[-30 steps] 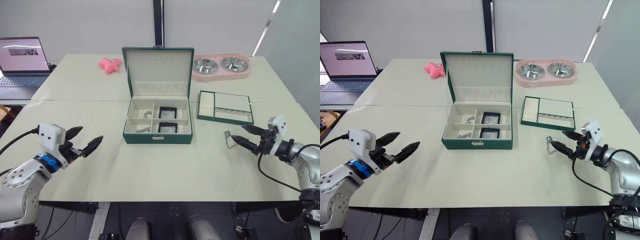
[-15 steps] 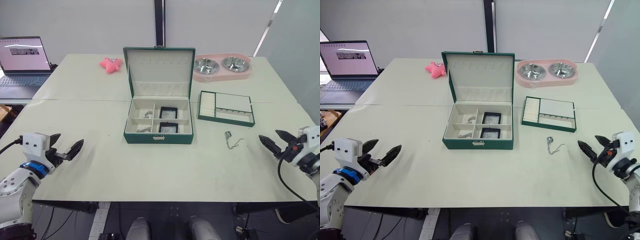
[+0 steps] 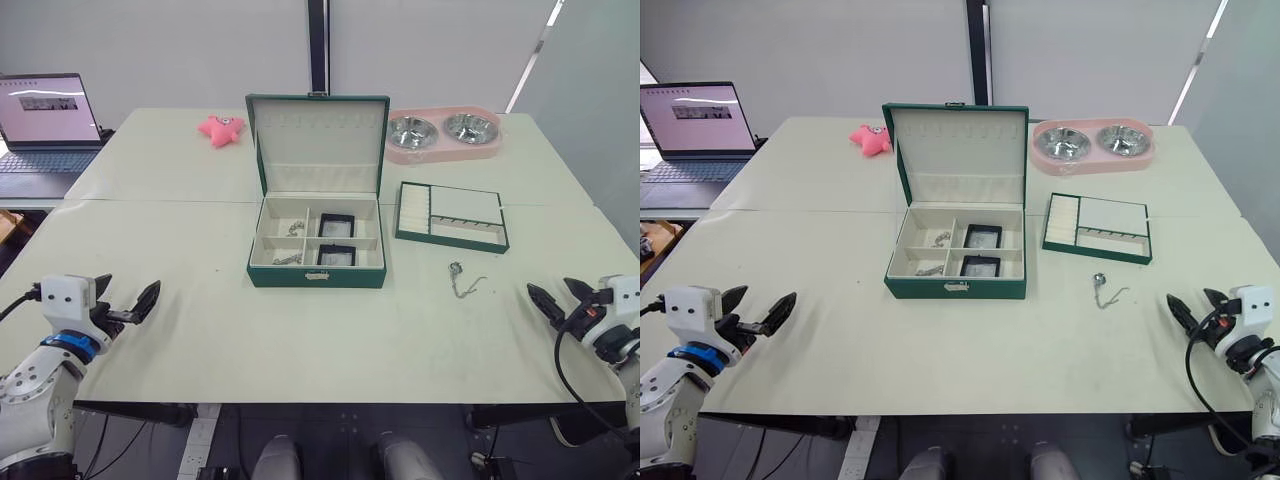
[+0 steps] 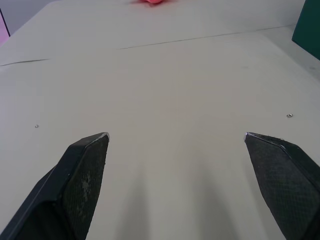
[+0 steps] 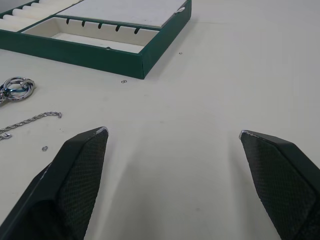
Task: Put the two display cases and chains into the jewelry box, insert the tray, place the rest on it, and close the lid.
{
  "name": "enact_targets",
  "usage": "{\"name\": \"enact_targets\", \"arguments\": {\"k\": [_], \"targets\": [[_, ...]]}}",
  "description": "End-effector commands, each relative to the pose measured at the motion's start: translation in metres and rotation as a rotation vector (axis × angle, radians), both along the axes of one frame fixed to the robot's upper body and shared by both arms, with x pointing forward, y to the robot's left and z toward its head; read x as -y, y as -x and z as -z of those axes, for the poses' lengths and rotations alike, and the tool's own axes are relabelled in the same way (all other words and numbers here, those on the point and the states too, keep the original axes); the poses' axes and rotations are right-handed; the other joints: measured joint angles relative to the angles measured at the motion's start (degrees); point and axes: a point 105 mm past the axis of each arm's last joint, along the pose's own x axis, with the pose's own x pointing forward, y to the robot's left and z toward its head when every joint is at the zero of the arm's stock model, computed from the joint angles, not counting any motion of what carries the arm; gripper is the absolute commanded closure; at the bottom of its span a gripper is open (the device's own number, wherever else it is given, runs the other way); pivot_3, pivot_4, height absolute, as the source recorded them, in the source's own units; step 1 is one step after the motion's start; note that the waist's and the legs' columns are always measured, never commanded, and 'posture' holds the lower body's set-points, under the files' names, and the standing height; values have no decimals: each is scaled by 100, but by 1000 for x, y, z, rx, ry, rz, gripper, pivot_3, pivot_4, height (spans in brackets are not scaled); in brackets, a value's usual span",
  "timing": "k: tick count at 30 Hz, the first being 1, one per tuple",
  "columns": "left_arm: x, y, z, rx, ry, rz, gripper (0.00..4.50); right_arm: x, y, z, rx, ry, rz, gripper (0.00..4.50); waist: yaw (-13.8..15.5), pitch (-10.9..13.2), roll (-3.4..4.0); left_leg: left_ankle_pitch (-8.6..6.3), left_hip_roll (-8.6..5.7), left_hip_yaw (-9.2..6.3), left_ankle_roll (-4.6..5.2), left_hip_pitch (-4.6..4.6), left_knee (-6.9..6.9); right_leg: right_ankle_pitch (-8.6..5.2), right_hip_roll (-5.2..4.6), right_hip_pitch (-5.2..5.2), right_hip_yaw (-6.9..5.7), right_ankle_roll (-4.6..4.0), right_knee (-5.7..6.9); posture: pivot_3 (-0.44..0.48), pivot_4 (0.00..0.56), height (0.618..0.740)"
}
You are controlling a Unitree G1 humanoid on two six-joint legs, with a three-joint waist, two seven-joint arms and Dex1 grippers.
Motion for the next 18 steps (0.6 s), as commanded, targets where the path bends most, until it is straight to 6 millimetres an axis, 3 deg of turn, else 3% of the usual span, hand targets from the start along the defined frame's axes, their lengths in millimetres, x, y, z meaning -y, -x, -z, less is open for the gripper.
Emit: {"name": "enact_targets", "arguments": {"k": [1,6,9,13,18], "targets": [[2,1,-11,42,-24,-3,0,1,-3,-11,45,23,-10,40,0,0,0,0,0,0,0,0,0,0,0,0,1,0,0,0,150,740],[6,-1,-11,46,-19,0,0,-1,-6,-16,63,20,-19,40,1,0,0,0,0,0,0,0,0,0,0,1,0,0,0,0,150,740],[14,-5,-20,74,-16,32,0,-8,-13,-31,100,9,-52,40,1,0,0,0,0,0,0,0,1,0,0,1,0,0,0,0,150,740],[40,-15,-41,131,0,138,0,-28,-23,-52,132,12,-153,40,5,0,0,0,0,-3,-1,0,2,0,0,3,-2,0,2,0,150,740],[91,-25,-61,162,-3,357,0,-66,-32,-70,100,36,-373,40,7,0,0,1,0,-3,-1,-1,3,0,0,4,-3,0,1,0,150,740]]}}
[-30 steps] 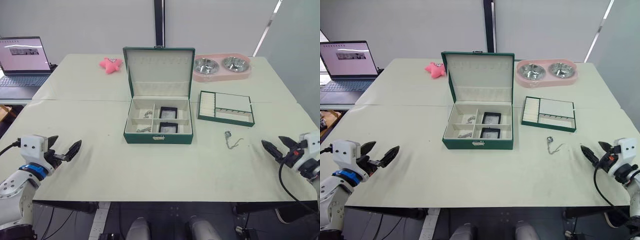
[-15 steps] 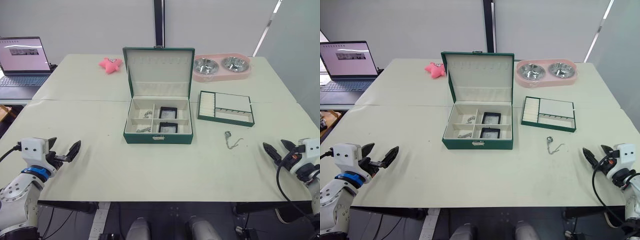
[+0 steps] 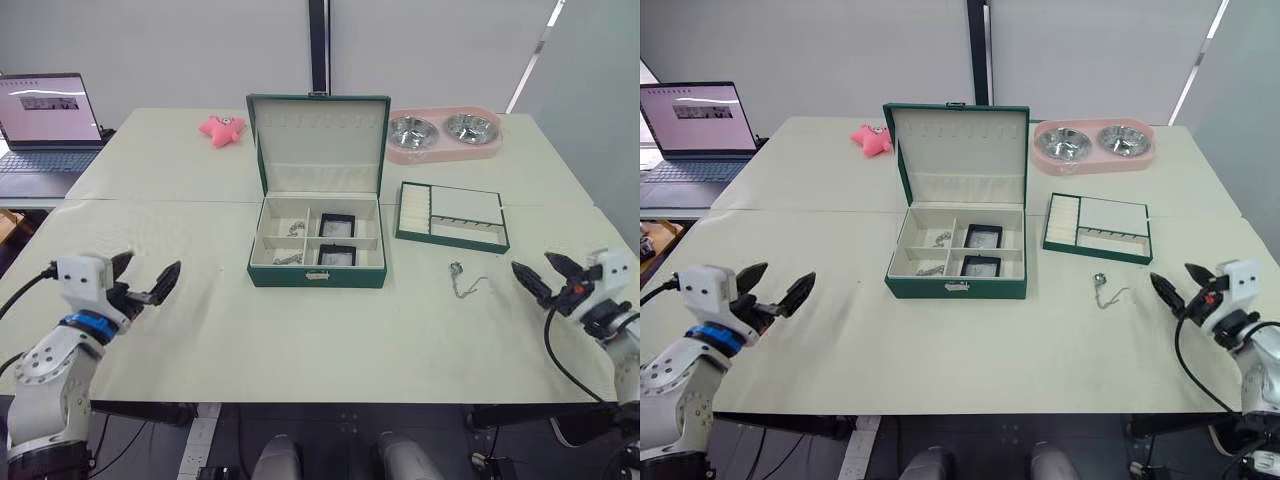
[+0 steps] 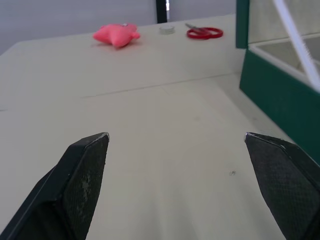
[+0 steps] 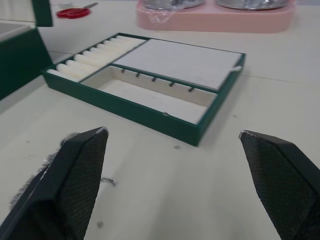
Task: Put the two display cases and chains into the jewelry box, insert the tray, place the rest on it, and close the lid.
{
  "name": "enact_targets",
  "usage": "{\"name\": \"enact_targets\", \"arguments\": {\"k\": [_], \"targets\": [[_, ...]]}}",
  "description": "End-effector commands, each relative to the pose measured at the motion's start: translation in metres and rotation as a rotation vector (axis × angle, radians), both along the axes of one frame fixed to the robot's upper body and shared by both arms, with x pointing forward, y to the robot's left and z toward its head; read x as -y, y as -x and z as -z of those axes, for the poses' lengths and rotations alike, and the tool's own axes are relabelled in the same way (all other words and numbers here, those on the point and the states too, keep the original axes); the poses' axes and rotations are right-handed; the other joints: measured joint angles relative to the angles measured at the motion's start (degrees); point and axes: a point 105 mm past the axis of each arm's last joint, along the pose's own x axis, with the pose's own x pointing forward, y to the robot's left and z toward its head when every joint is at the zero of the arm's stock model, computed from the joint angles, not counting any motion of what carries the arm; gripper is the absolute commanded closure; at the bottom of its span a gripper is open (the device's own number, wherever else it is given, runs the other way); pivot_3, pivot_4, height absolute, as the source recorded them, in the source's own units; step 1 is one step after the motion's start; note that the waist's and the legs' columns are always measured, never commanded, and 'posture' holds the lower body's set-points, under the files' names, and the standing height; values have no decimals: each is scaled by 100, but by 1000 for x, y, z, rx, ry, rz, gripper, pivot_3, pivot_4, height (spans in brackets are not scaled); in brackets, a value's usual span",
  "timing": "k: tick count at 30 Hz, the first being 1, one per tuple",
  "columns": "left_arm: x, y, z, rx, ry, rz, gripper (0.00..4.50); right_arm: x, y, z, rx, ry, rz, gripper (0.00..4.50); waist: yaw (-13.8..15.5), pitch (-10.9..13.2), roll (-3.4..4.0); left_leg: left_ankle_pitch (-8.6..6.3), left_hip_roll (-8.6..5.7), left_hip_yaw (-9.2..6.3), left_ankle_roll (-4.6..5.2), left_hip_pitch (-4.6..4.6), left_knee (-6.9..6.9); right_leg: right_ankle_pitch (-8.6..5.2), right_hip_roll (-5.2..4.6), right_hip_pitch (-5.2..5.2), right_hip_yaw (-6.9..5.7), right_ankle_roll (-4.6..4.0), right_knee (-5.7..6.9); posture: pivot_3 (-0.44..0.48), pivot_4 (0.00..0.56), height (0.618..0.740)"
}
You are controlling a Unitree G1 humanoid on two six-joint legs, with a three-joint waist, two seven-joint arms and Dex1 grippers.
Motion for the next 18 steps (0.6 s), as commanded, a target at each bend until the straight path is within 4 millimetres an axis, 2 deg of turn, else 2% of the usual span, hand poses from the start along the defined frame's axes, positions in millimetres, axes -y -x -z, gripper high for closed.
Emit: {"name": "enact_targets", "arguments": {"k": [1,4,12,18], "targets": [[35,-3,-20,56,-31,149,0,-23,-2,-22,13,57,-155,40,1,0,0,0,0,1,0,0,0,0,0,0,1,0,0,0,150,740],[68,-7,-33,81,-34,281,0,-37,-5,-28,-21,120,-270,40,3,0,0,0,-1,0,0,0,1,0,0,0,0,0,0,0,150,740],[176,-8,-38,92,-69,706,0,-60,-35,-30,-79,334,-440,40,0,0,0,0,-3,1,0,-1,5,0,1,0,-1,0,-3,0,150,740],[229,-8,-29,98,-46,854,0,-64,-60,-16,-108,431,-439,40,-15,0,0,2,-3,7,-3,-2,9,1,0,0,2,0,-5,0,150,740]]}}
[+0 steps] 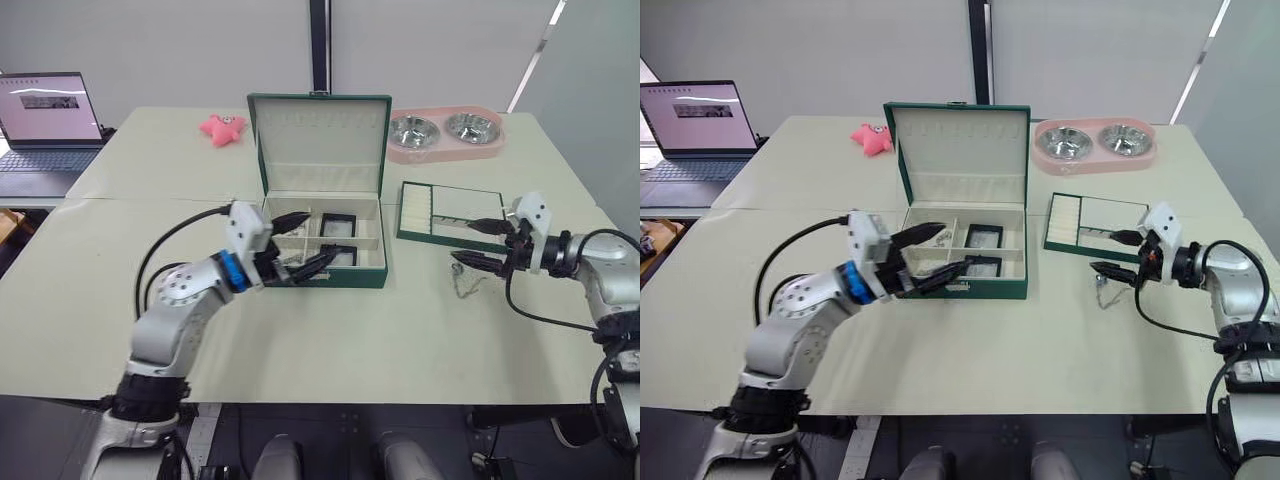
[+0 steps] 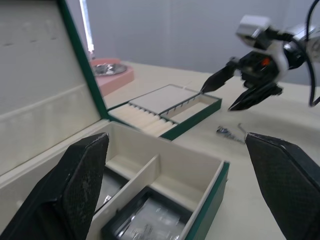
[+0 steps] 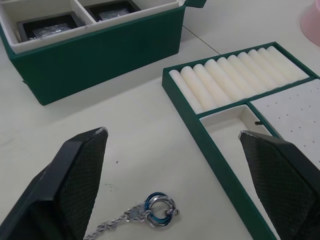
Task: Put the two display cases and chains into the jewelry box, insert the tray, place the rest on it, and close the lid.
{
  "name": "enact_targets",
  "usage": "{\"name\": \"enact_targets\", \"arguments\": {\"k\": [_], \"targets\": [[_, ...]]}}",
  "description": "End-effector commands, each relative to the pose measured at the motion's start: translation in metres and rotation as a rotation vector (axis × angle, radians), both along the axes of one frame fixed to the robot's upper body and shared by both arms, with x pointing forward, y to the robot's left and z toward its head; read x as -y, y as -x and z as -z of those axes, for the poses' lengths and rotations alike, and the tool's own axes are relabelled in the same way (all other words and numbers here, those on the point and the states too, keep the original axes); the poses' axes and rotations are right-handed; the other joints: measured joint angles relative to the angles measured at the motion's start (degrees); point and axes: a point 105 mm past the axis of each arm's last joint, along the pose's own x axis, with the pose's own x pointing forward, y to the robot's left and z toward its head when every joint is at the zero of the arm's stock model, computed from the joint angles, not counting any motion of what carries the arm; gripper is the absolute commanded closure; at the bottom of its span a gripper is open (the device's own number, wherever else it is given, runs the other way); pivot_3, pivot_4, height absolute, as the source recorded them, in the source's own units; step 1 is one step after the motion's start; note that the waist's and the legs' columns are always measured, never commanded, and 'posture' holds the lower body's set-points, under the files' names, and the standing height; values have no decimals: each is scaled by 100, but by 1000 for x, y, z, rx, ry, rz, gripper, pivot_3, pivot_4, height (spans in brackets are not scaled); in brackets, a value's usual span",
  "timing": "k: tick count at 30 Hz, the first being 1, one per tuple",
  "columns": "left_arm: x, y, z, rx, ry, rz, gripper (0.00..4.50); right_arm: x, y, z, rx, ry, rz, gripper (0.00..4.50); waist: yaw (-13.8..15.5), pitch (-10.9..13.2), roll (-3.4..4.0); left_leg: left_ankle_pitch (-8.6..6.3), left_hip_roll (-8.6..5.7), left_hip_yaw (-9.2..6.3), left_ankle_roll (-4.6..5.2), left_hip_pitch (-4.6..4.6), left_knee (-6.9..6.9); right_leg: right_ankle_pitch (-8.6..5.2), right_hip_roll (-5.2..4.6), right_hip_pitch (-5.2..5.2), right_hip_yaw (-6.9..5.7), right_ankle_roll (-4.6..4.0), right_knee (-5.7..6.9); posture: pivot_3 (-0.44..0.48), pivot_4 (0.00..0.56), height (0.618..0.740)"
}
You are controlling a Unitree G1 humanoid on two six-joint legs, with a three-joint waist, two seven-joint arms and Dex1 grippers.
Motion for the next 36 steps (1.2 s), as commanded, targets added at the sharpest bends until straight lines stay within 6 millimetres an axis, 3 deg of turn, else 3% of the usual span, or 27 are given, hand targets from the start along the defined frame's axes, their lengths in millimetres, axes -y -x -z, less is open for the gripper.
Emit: {"name": "enact_targets", "arguments": {"k": [1,9,18,21,27,36], "targets": [[23,1,3,32,-18,53,0,2,-13,2,30,54,13,40,-3,0,0,2,1,1,-3,2,0,0,1,1,0,0,1,0,150,740],[47,-12,18,20,-9,21,0,-5,-30,13,41,95,57,40,1,0,0,11,1,2,-19,1,1,0,-1,1,1,0,2,0,150,740],[59,-15,13,36,51,-32,0,-5,-36,26,21,126,118,40,-1,0,1,12,0,3,-21,0,2,1,-5,1,1,0,4,0,150,740],[57,-16,12,35,55,-38,0,-7,-39,23,31,110,130,585,-2,0,1,12,0,3,-21,2,2,1,-4,2,0,1,4,0,150,740],[55,-18,11,36,55,-45,0,-8,-41,20,39,107,137,2516,4,0,1,12,-1,3,-21,1,2,1,-4,3,0,0,4,0,150,740],[55,-21,10,38,67,-69,0,-6,-41,19,48,103,144,4481,5,0,1,12,-1,2,-21,1,2,1,-5,3,0,0,4,0,150,740]]}}
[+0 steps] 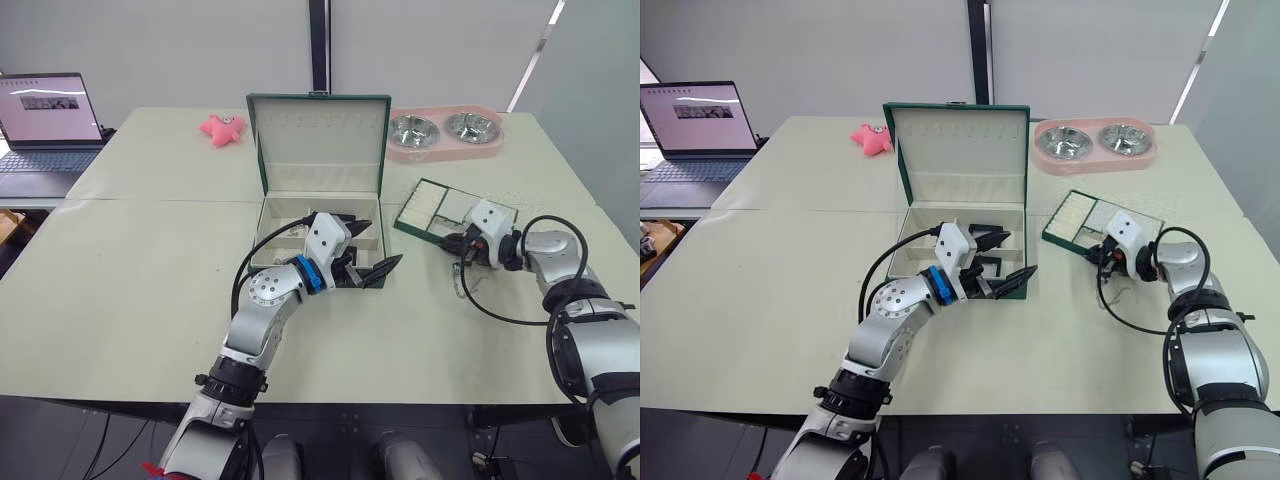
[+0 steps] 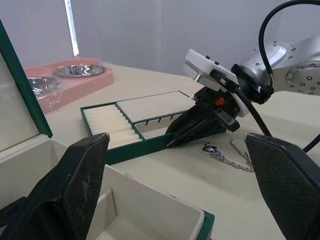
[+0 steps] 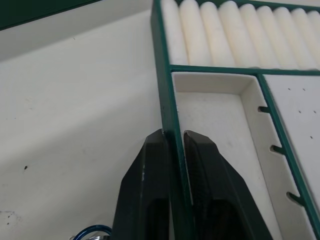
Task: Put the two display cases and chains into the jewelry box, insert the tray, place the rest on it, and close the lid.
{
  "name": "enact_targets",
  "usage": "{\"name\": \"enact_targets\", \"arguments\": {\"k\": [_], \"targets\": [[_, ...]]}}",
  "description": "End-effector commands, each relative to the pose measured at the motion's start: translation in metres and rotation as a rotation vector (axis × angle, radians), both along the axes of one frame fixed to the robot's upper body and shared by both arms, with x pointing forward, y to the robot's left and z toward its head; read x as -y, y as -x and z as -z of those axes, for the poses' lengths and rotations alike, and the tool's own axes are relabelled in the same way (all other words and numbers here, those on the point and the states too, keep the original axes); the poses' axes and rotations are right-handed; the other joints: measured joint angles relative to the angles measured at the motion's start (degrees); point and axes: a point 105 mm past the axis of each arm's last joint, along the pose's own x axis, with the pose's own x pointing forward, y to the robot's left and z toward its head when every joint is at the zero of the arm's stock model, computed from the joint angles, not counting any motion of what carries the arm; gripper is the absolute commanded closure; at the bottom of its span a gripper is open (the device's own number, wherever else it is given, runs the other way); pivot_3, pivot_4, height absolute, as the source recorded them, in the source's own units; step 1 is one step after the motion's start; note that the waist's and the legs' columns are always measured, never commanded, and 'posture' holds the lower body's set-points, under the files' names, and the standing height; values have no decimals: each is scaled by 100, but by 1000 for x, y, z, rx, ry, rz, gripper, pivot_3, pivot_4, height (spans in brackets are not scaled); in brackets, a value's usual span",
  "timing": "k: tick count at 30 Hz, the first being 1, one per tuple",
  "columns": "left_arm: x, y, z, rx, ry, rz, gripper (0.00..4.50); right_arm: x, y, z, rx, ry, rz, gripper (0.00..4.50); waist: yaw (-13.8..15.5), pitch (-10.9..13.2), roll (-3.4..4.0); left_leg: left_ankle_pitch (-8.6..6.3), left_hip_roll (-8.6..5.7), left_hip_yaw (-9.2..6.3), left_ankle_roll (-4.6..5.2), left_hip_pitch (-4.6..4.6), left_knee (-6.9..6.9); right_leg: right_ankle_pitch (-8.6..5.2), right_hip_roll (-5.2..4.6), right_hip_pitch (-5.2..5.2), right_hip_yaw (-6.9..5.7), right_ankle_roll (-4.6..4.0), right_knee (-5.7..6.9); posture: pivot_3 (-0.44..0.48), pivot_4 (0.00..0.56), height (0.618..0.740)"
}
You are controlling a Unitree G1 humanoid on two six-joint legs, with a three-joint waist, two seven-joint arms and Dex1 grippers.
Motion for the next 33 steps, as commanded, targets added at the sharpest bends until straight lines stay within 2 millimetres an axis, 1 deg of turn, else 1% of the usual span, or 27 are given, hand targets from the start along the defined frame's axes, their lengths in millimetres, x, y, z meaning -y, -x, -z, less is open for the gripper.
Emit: {"name": "enact_targets", "arguments": {"k": [1,9,17,22,25,28,31,33], "targets": [[0,0,-15,62,25,-5,0,2,-4,-16,50,-17,8,4497,0,0,0,0,0,0,0,0,0,0,0,0,0,0,0,0,150,740],[1,1,-16,60,31,0,0,6,-5,-23,68,-39,23,4497,0,0,0,0,0,0,0,0,0,0,0,-1,1,0,0,0,150,740],[1,2,-17,63,42,9,0,15,-4,-40,101,-61,25,4497,1,0,0,0,-1,0,0,-1,0,0,0,-1,0,0,0,0,150,740],[-3,3,-20,88,54,12,0,26,2,-55,113,-60,1,4497,-1,0,0,0,-1,2,0,-1,-1,0,0,-1,1,0,-1,0,150,740],[-9,5,-20,99,54,12,0,33,11,-60,103,-42,-34,4497,2,0,0,0,-1,2,0,-1,-1,0,0,-1,1,0,-1,0,150,740],[-14,9,-18,108,55,15,0,33,22,-68,92,-67,-78,4497,15,0,0,0,0,1,0,-1,-1,0,0,-1,0,0,-2,0,150,740],[-22,14,-17,109,57,14,0,31,43,-74,79,-60,-128,4497,35,0,1,0,1,-2,1,-4,-1,0,0,-1,-2,0,-3,0,150,740],[-30,16,-14,114,50,-1,0,27,60,-76,60,-51,-154,4497,50,0,2,0,1,-3,1,-6,-1,0,0,0,-3,0,-2,0,150,740]]}}
